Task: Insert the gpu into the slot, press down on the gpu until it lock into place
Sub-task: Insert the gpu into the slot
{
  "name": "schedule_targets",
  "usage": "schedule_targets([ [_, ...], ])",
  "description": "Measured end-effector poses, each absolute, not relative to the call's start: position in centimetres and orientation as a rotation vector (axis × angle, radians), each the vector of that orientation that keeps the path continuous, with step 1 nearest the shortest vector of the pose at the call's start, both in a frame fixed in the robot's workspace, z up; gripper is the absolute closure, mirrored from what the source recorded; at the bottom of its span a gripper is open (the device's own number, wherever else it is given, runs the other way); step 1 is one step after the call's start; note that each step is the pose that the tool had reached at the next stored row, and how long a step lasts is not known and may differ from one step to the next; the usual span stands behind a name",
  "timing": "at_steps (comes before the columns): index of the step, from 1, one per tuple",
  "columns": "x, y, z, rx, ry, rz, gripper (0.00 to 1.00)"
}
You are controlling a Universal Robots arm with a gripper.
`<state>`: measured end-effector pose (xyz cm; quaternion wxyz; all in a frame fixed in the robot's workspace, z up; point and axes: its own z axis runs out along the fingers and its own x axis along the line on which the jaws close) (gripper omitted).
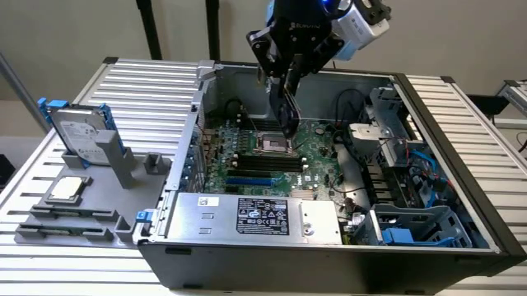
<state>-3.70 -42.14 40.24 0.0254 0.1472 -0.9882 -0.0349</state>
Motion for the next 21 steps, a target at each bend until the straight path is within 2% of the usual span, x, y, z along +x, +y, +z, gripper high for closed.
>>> schedule_targets([
  [21,-3.70,-42.14,39.52,1.026,-2.909,-0.088,0.74],
])
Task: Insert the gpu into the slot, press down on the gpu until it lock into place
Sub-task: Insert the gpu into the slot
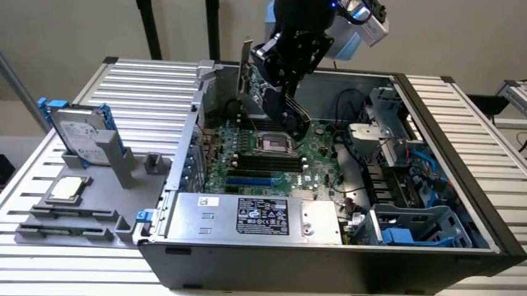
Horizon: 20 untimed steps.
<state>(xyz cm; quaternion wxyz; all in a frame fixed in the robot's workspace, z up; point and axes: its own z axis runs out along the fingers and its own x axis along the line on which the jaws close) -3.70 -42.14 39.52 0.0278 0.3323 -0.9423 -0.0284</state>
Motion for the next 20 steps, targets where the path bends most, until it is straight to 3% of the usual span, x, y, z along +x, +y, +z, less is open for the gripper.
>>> schedule_targets([
  [11,-3.70,-42.14,38.98,1.309,-2.815,-0.076,0.74],
  [20,-3.70,-42.14,38.70,1.498,-2.748,-0.143,0.74],
])
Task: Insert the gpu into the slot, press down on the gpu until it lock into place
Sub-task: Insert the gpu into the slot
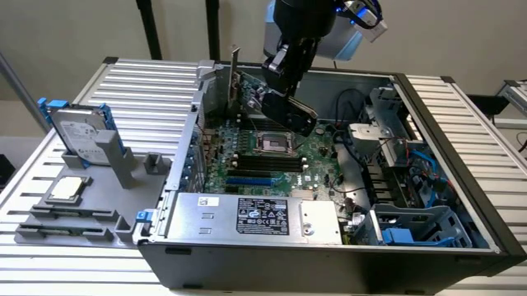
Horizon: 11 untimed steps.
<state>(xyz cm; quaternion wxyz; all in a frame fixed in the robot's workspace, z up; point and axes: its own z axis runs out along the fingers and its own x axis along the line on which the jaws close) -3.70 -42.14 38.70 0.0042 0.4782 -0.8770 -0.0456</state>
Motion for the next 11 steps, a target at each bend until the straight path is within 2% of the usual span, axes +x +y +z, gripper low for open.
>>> schedule_targets([
  [11,-3.70,-42.13,38.24,1.774,-2.598,-0.124,0.74],
])
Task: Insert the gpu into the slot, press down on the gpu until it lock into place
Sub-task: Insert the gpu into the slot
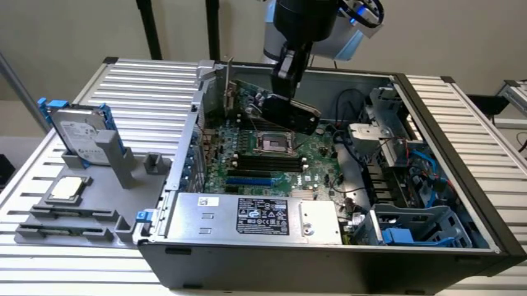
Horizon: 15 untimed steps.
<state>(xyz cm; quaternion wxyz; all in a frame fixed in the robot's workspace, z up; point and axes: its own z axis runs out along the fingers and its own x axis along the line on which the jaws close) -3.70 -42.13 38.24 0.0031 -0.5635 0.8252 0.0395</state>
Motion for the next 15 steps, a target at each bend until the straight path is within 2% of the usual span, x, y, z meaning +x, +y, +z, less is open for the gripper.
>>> schedule_targets([
  [15,-3.70,-42.14,37.49,-2.092,2.308,0.093,0.74],
])
